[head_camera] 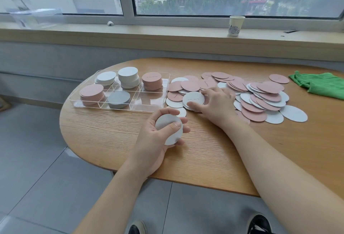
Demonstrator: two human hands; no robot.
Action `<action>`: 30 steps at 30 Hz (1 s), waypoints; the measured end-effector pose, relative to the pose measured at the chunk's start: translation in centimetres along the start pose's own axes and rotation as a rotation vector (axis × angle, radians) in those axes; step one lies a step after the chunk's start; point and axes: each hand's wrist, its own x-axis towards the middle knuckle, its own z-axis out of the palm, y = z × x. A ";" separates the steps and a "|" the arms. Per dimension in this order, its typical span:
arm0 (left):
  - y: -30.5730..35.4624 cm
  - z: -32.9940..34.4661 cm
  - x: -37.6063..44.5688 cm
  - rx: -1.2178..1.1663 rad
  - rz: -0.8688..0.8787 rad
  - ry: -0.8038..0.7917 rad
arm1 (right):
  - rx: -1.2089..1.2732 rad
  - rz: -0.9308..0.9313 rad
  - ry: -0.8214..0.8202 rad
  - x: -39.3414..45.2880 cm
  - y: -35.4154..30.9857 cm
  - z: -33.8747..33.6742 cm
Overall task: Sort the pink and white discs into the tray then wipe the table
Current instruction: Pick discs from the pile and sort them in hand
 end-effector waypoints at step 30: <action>0.0 0.0 0.2 -0.017 -0.019 0.021 | 0.799 0.010 0.112 -1.2 -0.2 -1.9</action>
